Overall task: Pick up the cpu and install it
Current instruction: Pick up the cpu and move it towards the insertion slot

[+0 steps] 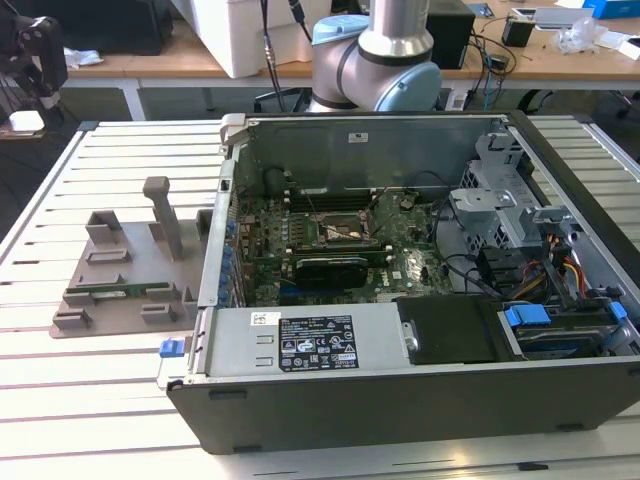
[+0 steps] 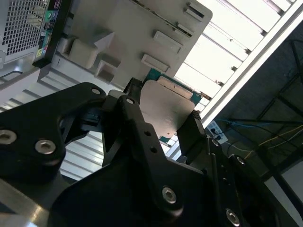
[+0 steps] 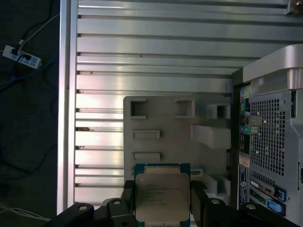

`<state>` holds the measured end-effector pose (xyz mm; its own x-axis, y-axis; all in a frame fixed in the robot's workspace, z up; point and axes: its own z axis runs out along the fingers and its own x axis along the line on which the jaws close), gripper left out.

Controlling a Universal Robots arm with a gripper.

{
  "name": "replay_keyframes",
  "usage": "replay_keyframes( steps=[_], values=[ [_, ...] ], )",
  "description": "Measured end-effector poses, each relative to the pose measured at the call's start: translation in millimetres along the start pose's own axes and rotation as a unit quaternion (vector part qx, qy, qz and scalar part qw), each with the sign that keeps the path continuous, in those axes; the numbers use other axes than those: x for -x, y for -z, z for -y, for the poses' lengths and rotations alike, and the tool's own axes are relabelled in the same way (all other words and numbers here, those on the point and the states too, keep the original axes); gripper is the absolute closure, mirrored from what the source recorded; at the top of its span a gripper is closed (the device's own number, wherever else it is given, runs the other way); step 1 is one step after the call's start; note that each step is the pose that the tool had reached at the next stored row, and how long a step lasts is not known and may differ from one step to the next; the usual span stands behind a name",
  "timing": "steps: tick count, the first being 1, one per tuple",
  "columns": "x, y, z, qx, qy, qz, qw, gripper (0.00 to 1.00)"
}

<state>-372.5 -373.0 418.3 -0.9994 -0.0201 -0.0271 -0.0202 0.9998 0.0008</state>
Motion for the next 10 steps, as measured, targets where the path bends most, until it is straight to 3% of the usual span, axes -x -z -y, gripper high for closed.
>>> replay_keyframes(
  steps=[10],
  values=[
    [34.4,-0.9,0.6,-0.0002,0.000,0.0000,1.0000,0.45]
  ],
)
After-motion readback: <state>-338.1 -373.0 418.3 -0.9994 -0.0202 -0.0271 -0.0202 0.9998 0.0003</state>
